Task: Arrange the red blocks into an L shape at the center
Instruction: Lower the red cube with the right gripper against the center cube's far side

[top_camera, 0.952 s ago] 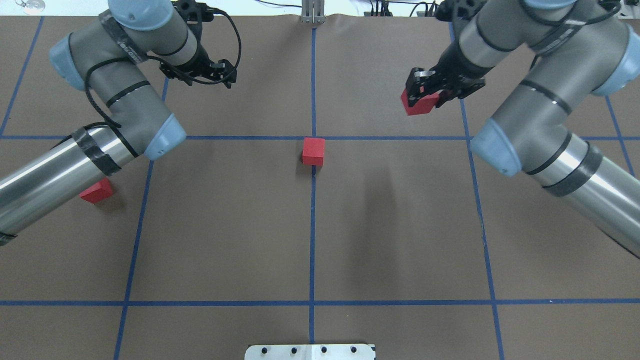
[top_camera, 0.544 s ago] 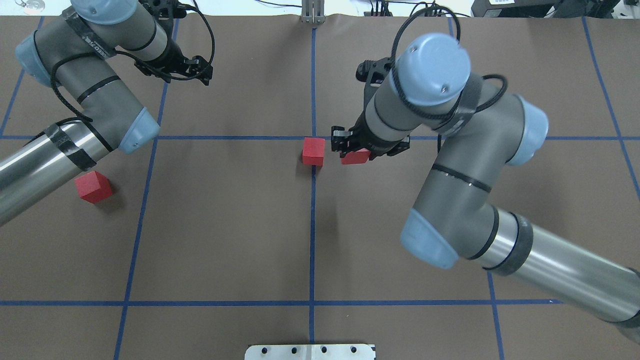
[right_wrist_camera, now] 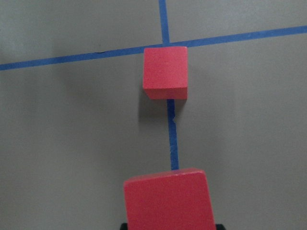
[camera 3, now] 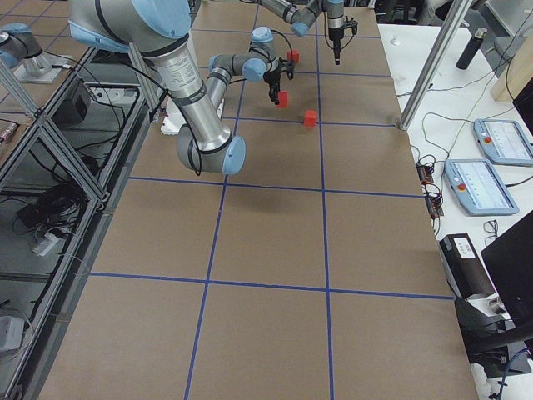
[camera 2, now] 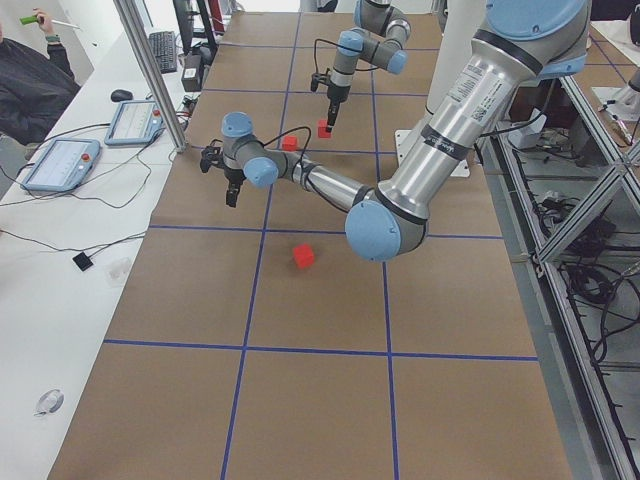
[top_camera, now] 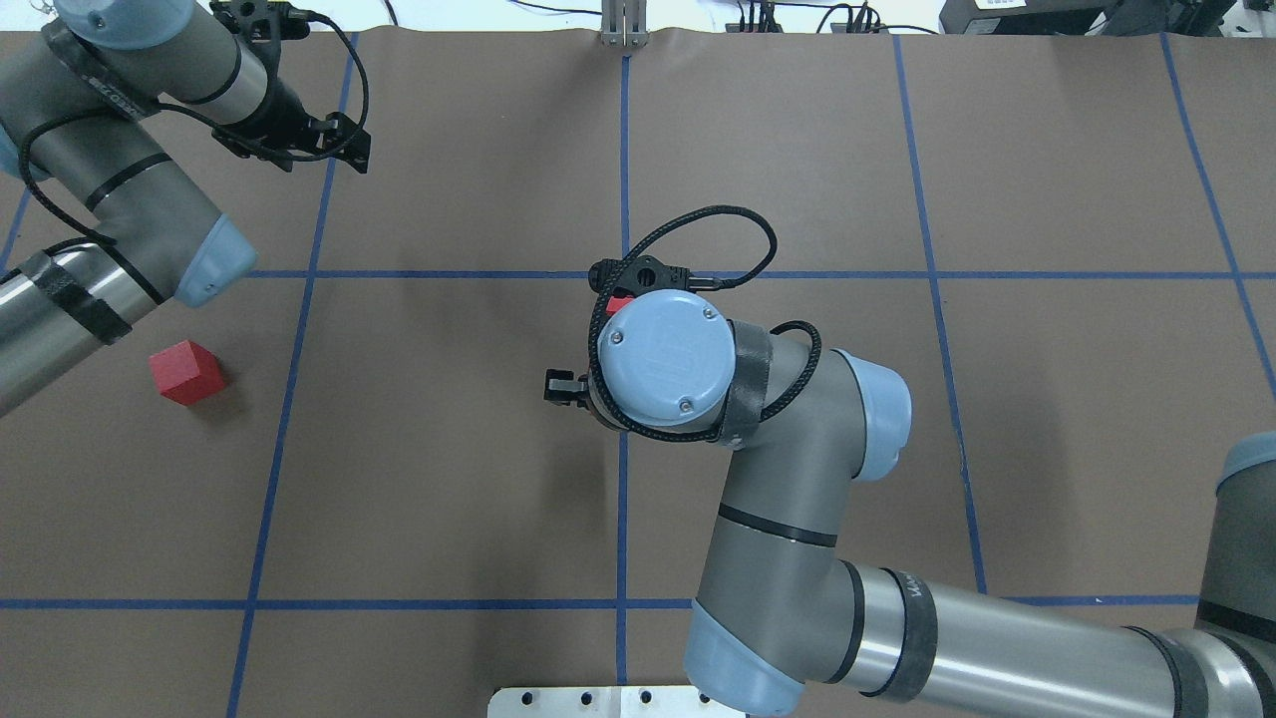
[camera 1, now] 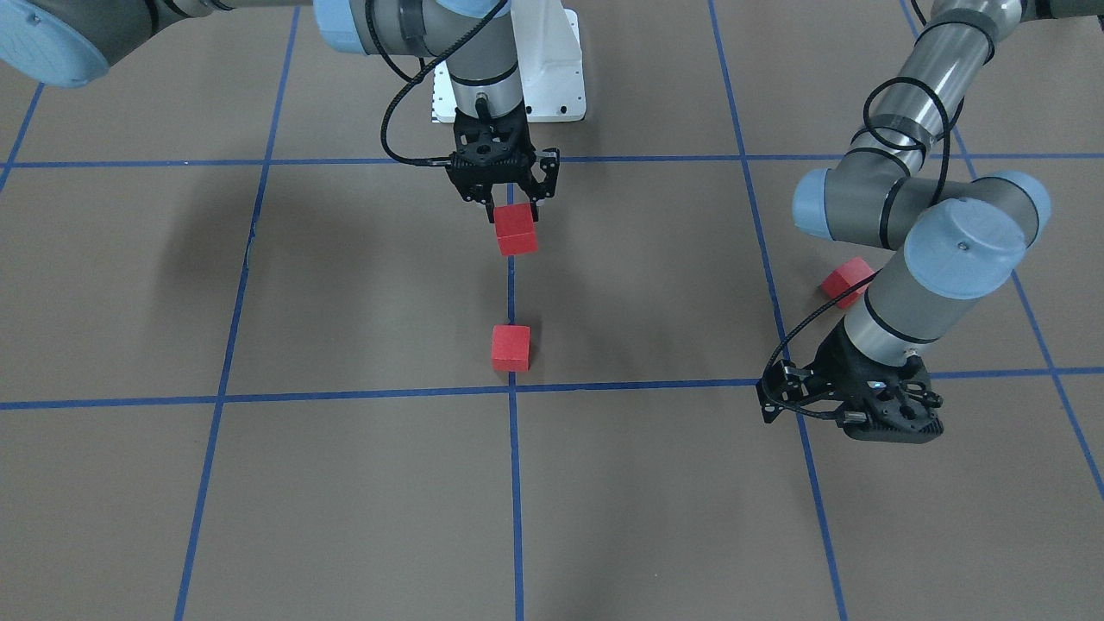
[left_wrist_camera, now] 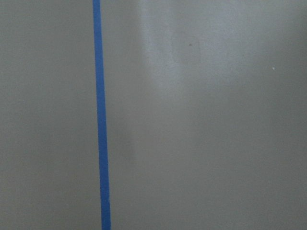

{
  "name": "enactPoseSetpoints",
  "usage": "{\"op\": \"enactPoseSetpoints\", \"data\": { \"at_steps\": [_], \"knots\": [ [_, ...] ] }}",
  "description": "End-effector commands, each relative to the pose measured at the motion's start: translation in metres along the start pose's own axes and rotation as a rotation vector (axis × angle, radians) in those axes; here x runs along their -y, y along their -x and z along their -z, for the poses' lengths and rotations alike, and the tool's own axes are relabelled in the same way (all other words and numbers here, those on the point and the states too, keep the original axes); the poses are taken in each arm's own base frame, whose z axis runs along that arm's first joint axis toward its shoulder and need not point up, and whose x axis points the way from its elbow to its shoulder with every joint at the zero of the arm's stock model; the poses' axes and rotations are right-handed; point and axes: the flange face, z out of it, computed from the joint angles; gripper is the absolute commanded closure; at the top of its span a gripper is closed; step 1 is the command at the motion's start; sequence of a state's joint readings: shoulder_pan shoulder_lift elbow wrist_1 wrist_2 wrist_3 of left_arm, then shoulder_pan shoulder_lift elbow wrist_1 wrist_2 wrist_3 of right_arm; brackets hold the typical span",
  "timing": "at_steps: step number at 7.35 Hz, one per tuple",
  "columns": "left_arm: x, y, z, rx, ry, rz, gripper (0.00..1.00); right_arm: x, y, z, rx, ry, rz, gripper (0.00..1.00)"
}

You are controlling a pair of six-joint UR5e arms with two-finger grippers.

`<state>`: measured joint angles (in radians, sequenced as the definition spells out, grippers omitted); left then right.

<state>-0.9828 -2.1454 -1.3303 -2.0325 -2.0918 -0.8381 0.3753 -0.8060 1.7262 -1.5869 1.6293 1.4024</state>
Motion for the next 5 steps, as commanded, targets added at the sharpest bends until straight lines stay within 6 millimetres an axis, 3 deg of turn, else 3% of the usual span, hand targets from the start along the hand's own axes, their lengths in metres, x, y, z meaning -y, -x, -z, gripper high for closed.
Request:
{"op": "enactPoseSetpoints", "data": {
  "at_steps": [1,4,5],
  "knots": [
    [-0.004,0.009,-0.001,-0.005,-0.005,0.000,0.01,0.001,0.003,-0.025,-0.046,-0.017,0.008,1.00],
    [-0.004,0.006,-0.001,-0.007,-0.004,-0.003,0.01,0.019,-0.003,-0.067,-0.046,-0.041,-0.014,1.00],
    [-0.004,0.007,-0.002,-0.006,-0.003,-0.003,0.01,0.026,-0.004,-0.067,-0.024,-0.051,-0.021,1.00]
  ]
}}
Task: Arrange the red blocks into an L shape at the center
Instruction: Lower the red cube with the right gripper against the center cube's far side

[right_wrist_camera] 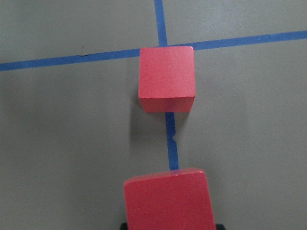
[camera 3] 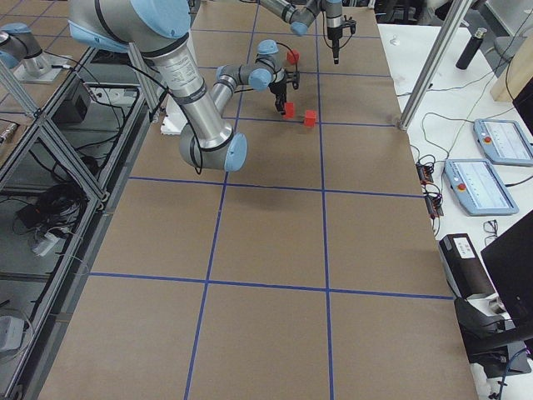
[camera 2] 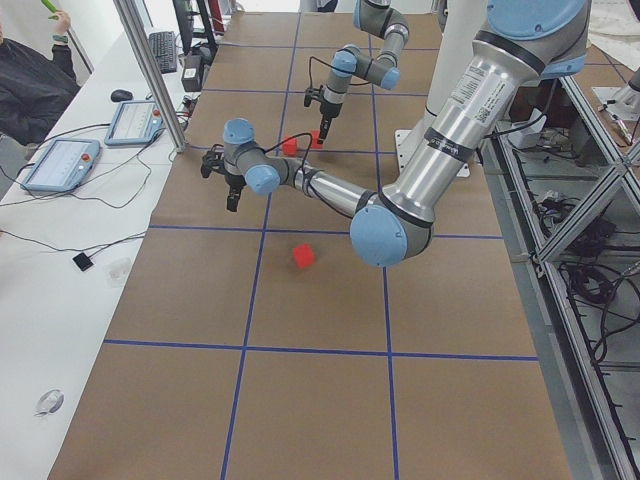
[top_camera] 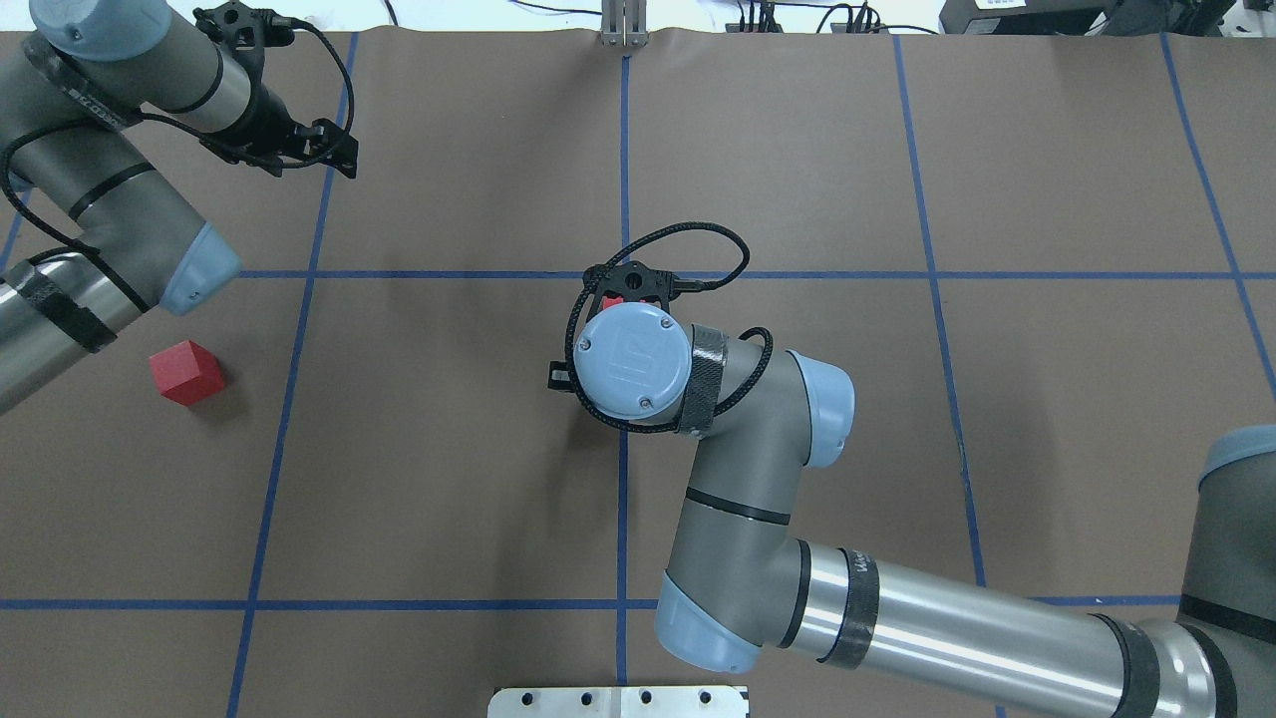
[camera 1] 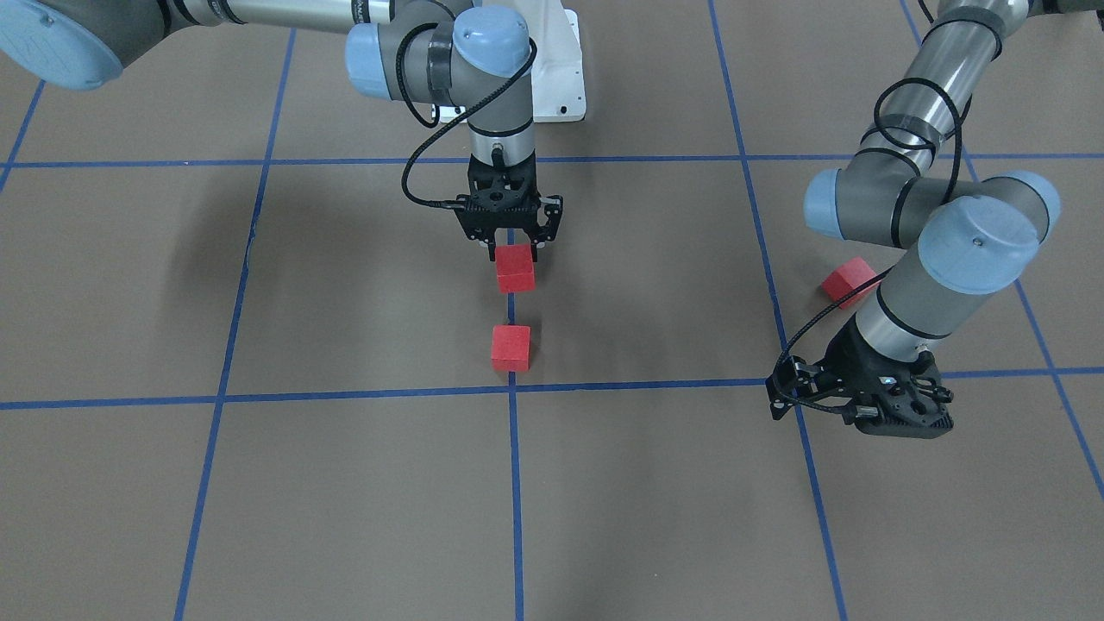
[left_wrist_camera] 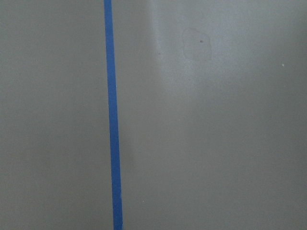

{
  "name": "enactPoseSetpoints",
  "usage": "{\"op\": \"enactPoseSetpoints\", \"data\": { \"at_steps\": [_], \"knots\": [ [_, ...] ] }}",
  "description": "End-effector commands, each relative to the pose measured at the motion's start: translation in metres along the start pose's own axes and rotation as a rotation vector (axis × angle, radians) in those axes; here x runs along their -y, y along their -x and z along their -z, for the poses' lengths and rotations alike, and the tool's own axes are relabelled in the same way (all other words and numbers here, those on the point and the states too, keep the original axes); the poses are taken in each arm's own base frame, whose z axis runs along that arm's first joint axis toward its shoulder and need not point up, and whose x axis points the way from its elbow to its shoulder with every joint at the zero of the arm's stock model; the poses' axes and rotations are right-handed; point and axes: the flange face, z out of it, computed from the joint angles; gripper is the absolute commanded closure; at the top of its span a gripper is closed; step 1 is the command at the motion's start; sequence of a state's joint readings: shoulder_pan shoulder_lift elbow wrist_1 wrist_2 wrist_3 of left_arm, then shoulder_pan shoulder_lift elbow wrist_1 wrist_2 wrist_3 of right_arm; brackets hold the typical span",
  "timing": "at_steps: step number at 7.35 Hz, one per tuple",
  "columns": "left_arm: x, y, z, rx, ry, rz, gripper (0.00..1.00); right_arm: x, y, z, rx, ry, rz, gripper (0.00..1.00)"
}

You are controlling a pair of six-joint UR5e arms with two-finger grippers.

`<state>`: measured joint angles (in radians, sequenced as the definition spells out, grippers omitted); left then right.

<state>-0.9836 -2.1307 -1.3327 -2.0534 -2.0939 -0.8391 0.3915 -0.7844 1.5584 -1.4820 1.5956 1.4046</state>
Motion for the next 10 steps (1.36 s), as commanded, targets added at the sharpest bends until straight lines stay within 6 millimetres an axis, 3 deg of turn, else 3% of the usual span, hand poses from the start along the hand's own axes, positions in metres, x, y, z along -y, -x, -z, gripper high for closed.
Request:
{"op": "enactPoseSetpoints", "data": {
  "at_steps": [1,3,4,6,8,10],
  "knots": [
    [-0.001,0.002,-0.002,0.002,0.002,0.002,0.01,0.018,0.000,-0.003,0.031,-0.024,-0.010,0.91],
    [-0.001,0.002,-0.003,0.003,0.004,0.002,0.01,0.039,0.000,0.004,0.030,-0.046,-0.018,0.77],
    [-0.001,0.001,-0.002,0.003,0.002,0.001,0.01,0.040,-0.004,-0.010,0.000,-0.040,-0.018,0.75],
    [-0.001,0.000,-0.003,0.003,0.004,0.000,0.01,0.040,0.001,-0.019,-0.021,-0.026,-0.009,0.74],
    [-0.001,0.001,-0.002,0.003,0.002,0.001,0.01,0.045,0.019,-0.027,-0.046,-0.020,0.026,0.74],
    [-0.001,0.001,-0.004,0.004,0.004,0.001,0.01,0.055,0.014,-0.025,-0.059,0.014,0.013,0.74]
  ]
}}
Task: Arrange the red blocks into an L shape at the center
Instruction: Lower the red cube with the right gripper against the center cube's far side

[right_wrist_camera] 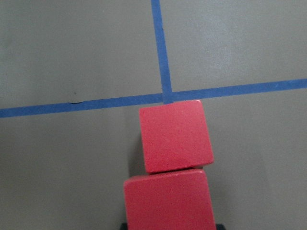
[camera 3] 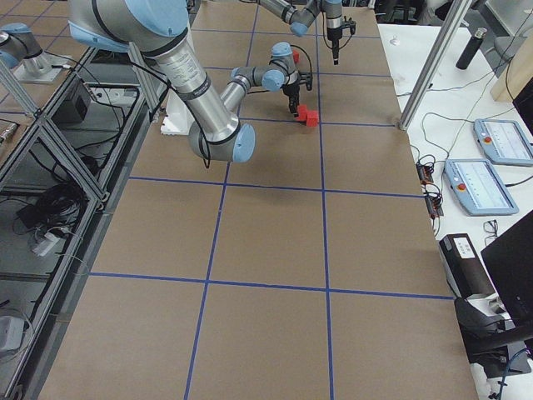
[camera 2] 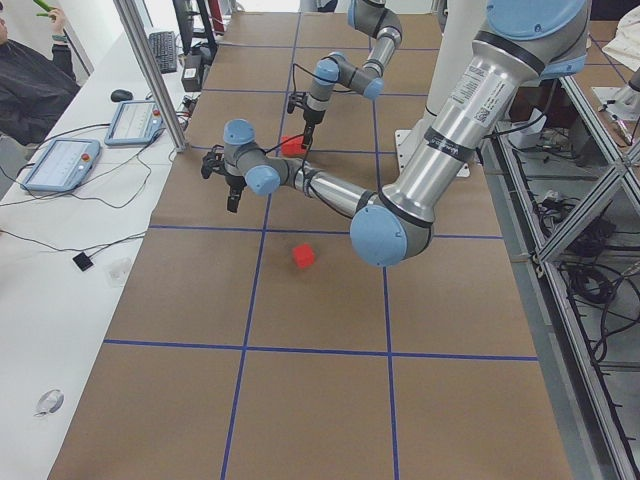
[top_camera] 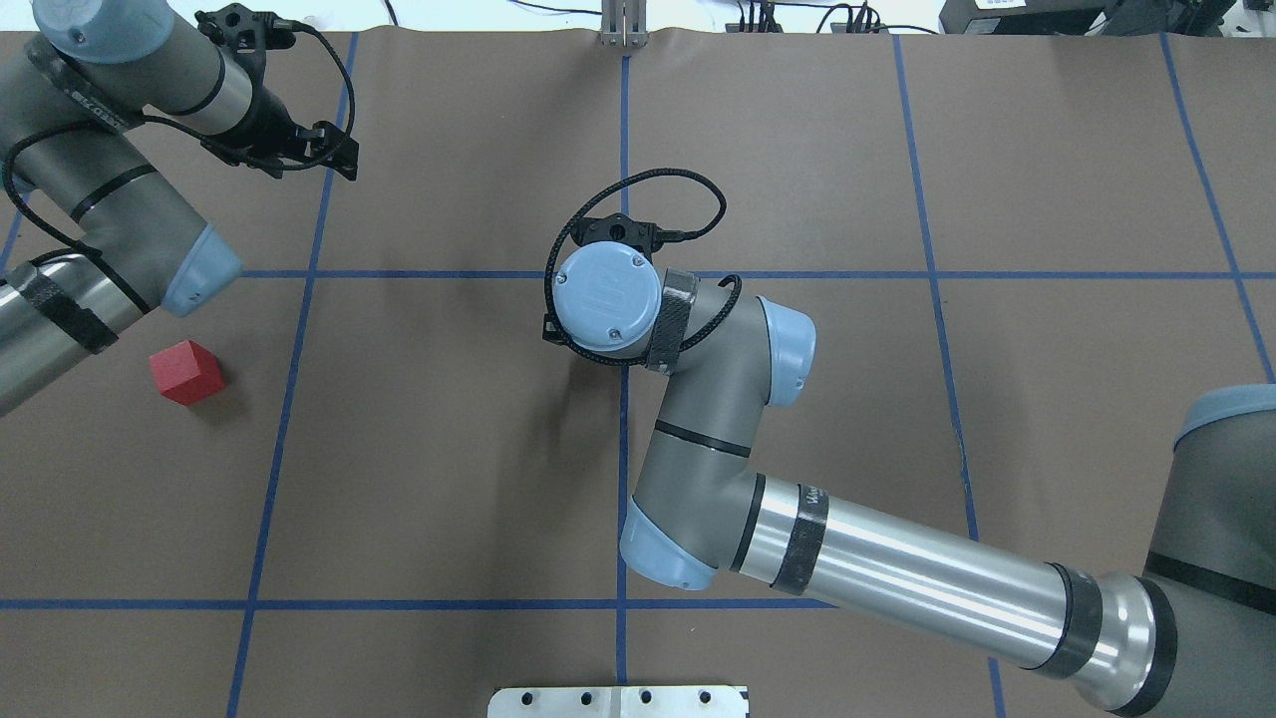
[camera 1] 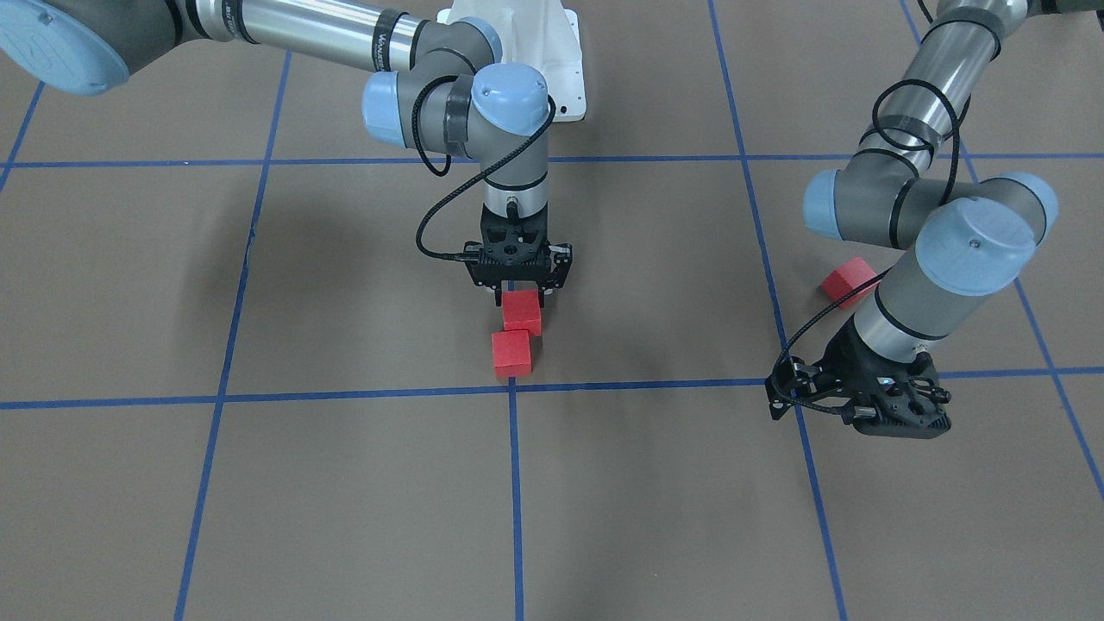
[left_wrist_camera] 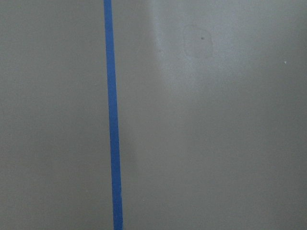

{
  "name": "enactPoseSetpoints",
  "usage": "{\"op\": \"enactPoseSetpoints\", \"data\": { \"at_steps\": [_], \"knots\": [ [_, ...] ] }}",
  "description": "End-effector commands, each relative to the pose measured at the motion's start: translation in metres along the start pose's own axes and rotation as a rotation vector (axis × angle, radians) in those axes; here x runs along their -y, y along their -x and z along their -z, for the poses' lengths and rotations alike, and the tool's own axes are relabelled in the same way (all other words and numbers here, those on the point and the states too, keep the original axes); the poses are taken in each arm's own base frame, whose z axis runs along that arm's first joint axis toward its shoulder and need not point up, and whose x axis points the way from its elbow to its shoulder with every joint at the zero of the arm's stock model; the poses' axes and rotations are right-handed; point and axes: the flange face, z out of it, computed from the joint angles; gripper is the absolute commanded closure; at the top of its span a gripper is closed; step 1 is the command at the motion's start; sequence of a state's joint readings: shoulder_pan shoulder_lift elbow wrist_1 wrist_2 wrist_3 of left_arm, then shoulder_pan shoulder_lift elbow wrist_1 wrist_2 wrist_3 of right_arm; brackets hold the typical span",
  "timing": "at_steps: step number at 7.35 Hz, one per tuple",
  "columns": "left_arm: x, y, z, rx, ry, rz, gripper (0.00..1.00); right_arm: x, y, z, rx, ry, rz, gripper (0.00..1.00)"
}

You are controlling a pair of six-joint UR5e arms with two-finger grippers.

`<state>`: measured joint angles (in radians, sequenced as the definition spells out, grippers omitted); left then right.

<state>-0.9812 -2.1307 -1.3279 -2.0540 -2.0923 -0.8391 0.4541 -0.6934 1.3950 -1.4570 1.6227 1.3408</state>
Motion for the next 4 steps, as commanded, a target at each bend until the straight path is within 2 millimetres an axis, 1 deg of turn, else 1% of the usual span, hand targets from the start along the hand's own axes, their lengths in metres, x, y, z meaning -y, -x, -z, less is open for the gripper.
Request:
{"op": "enactPoseSetpoints", "data": {
  "at_steps": [1,3,4],
  "knots": [
    [-0.0004,-0.0001,-0.0008,0.000,0.001,0.000,0.01,0.0080,-0.0040,0.0003,-0.011,0.033,-0.008,0.74],
    [-0.0003,0.0000,-0.0008,0.001,0.000,0.000,0.01,0.0098,-0.0046,0.0009,-0.009,0.035,-0.010,0.74],
    [-0.0004,-0.0001,-0.0008,0.000,0.001,0.000,0.01,0.0120,-0.0085,-0.0015,-0.014,0.039,-0.011,0.74]
  ]
}}
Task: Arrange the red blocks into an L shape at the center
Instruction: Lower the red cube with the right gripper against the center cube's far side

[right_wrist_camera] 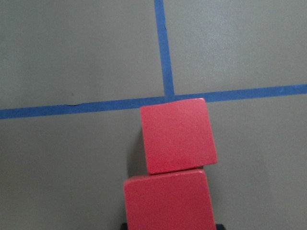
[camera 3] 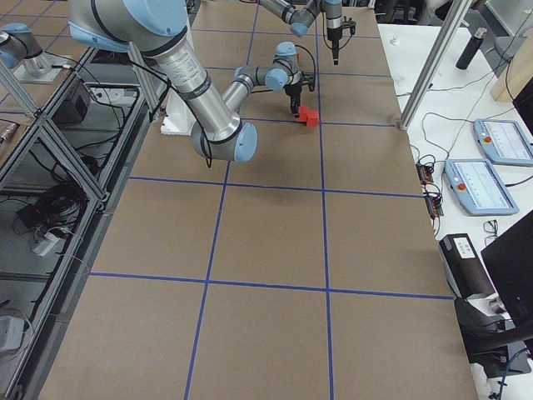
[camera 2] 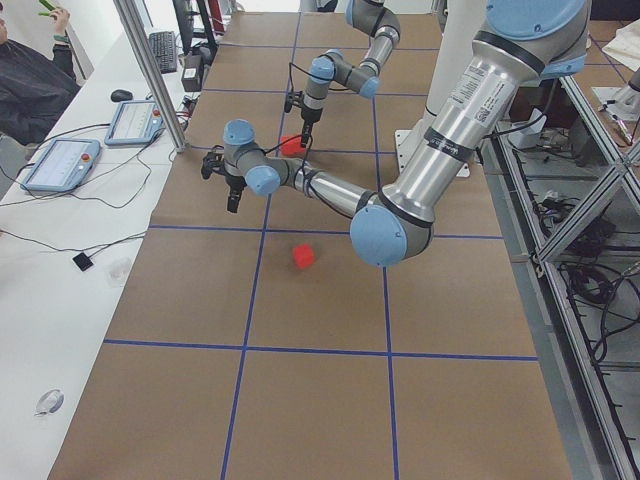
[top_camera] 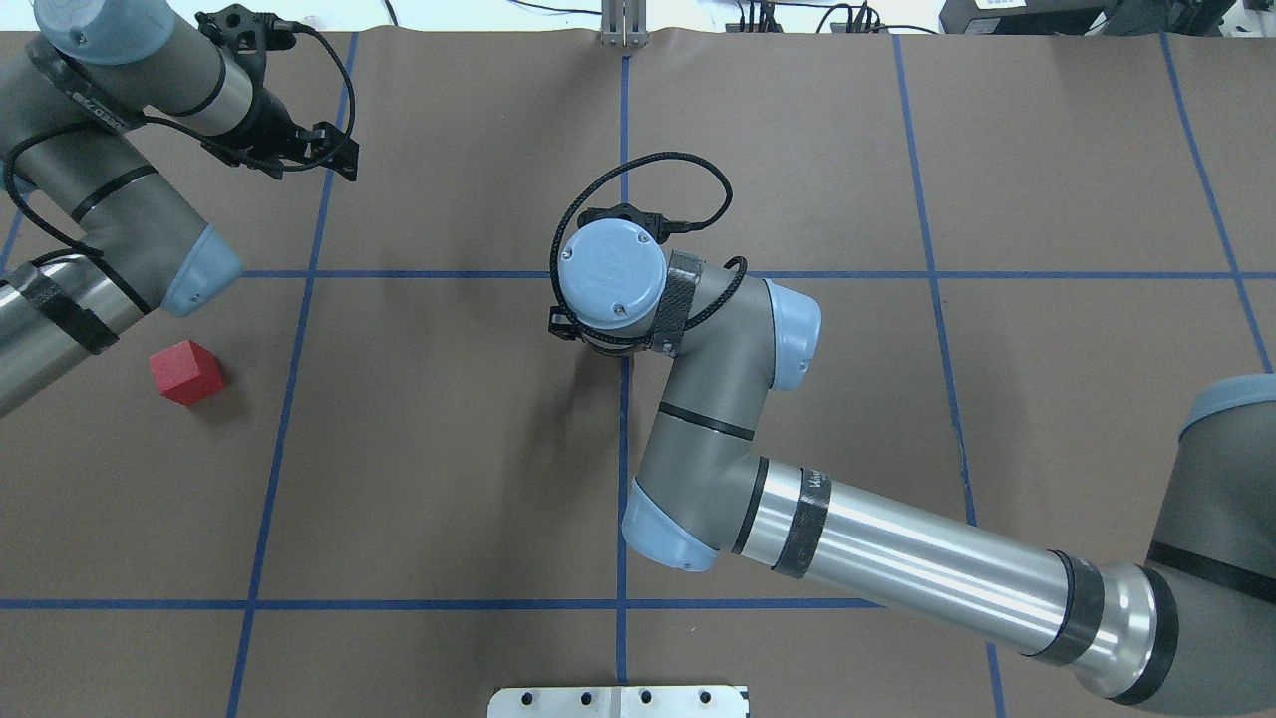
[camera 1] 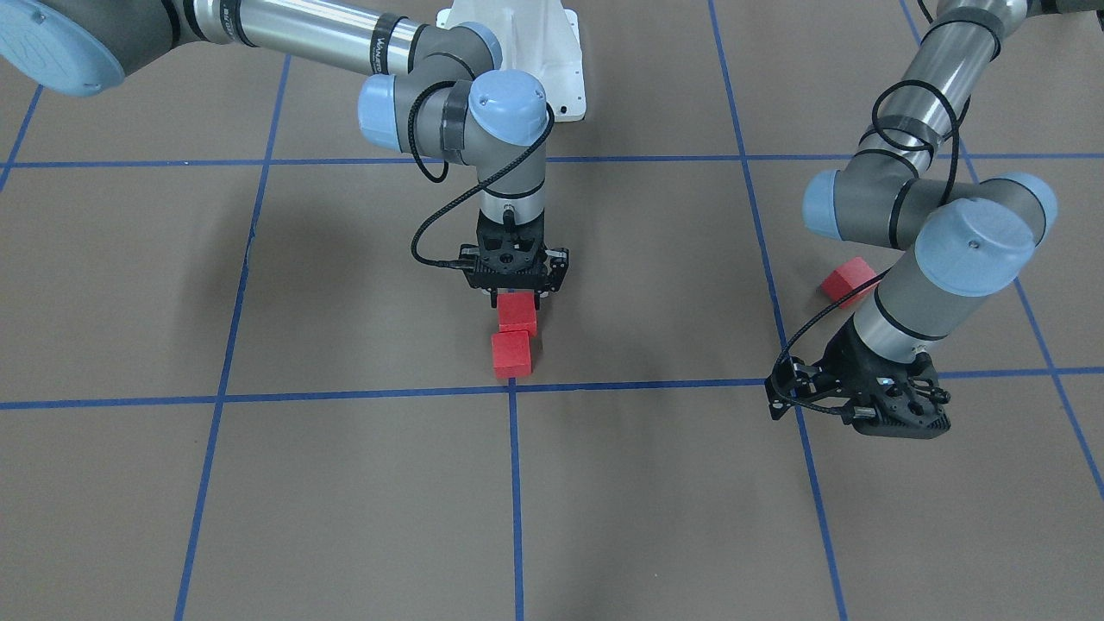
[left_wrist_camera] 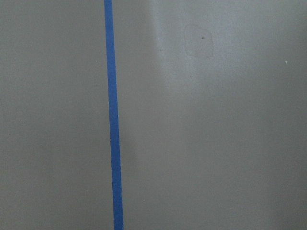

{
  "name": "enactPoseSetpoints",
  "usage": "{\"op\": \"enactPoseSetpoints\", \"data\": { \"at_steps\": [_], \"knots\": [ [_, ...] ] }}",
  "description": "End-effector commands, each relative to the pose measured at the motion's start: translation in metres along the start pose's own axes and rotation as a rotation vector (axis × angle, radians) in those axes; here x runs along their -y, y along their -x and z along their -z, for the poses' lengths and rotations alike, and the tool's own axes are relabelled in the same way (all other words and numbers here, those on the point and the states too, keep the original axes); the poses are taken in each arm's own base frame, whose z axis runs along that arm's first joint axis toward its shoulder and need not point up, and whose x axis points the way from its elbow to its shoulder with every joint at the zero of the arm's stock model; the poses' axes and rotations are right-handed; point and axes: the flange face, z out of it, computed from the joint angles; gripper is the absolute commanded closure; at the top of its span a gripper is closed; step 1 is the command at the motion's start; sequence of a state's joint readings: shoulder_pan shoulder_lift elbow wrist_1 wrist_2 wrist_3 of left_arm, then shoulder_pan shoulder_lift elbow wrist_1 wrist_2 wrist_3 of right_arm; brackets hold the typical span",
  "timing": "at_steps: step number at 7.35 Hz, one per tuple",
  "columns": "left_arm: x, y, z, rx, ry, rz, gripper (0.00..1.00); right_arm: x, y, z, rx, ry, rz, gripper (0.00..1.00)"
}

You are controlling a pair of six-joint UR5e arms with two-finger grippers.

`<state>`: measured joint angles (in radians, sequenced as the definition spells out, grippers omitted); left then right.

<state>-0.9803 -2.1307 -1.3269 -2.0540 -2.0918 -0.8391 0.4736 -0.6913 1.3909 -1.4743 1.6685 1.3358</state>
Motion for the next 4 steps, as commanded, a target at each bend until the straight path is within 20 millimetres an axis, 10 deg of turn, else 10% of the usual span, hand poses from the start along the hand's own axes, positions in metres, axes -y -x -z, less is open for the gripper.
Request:
{"op": "enactPoseSetpoints", "data": {
  "at_steps": [1,4],
  "knots": [
    [-0.0006,-0.0007,-0.0007,0.000,0.001,-0.001,0.01,0.0044,-0.0048,-0.0009,0.000,0.014,0.011,0.72],
    [0.0004,-0.0020,-0.0004,-0.001,0.000,-0.002,0.01,0.0067,-0.0071,-0.0018,0.003,0.019,0.029,0.71]
  ]
}}
